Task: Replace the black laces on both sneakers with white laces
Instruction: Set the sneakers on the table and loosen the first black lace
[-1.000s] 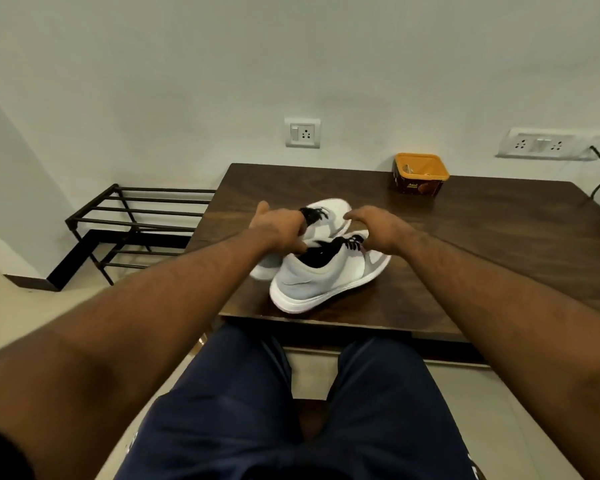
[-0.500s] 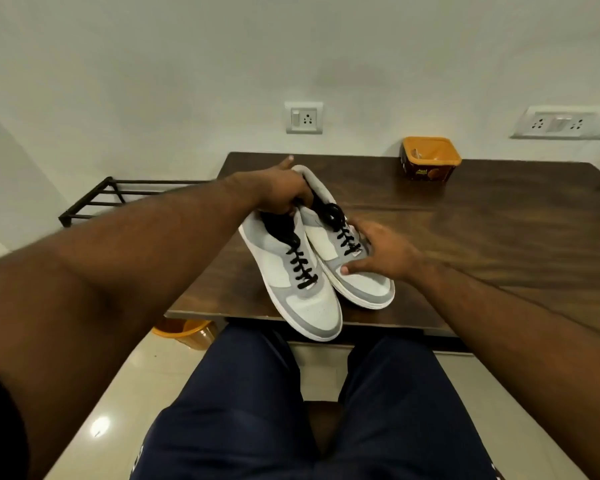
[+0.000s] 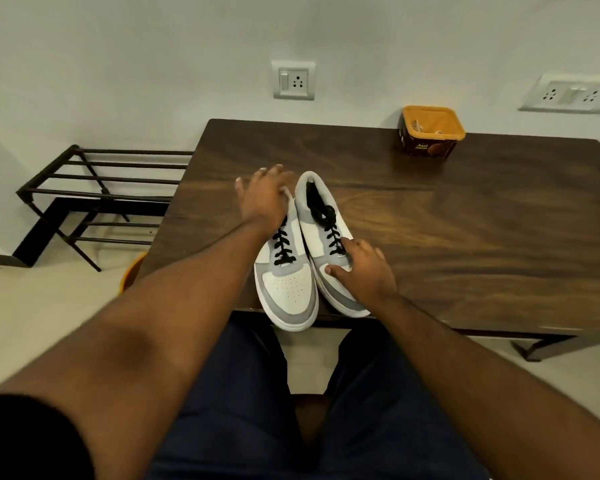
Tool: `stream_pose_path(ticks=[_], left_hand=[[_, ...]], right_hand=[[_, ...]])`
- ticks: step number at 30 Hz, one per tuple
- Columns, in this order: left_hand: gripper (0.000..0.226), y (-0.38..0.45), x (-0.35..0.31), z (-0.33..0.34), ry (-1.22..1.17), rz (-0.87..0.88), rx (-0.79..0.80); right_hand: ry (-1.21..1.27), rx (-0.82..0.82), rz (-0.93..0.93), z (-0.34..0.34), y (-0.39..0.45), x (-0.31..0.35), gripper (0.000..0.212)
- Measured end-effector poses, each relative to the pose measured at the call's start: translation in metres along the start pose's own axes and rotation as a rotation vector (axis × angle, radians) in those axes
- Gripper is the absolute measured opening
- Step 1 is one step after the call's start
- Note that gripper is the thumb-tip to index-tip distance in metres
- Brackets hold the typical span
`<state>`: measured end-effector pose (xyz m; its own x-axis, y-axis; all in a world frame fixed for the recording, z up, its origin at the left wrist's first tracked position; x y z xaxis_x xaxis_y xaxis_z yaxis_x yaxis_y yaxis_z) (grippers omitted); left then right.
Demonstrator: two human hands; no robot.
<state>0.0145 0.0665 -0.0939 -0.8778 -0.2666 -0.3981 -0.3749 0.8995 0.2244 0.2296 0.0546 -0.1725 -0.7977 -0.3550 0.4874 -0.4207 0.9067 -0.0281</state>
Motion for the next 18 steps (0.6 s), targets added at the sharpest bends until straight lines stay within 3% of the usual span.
stream_pose_path(ticks=[2,3,5,8,18], left_hand=[[0.036,-0.031,0.023,-0.007,-0.313,-0.194,-0.179],[0.041,-0.050,0.027,-0.001,-0.421,-0.232,-0.191],[0.070,-0.082,0.021,0.023,-0.501,-0.235,-0.063],[0.107,-0.104,0.018,0.051,-0.413,-0.182,0.100],[0.097,-0.105,0.046,0.025,-0.339,-0.177,0.063]], right_hand=[[-0.005,-0.029,0.016,-0.001,-0.004,0.000,0.065],[-0.012,-0.038,0.026,0.000,-0.006,0.000,0.066],[-0.033,-0.048,0.041,0.000,-0.009,0.000,0.067],[-0.023,-0.050,0.048,0.000,-0.013,0.003,0.065],[-0.028,-0.057,0.084,0.004,-0.053,0.021,0.063]])
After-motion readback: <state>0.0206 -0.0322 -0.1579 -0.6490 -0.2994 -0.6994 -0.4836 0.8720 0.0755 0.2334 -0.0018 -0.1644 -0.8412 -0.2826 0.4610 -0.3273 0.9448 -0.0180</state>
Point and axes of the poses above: each hand's wrist, its own y-axis towards the middle knuckle, its own z-axis out of the palm, x = y × z, the point moved 10 cm from there along y, towards the middle knuckle, and after that the axes turned 1 degree about y, right-handed, at the moved point
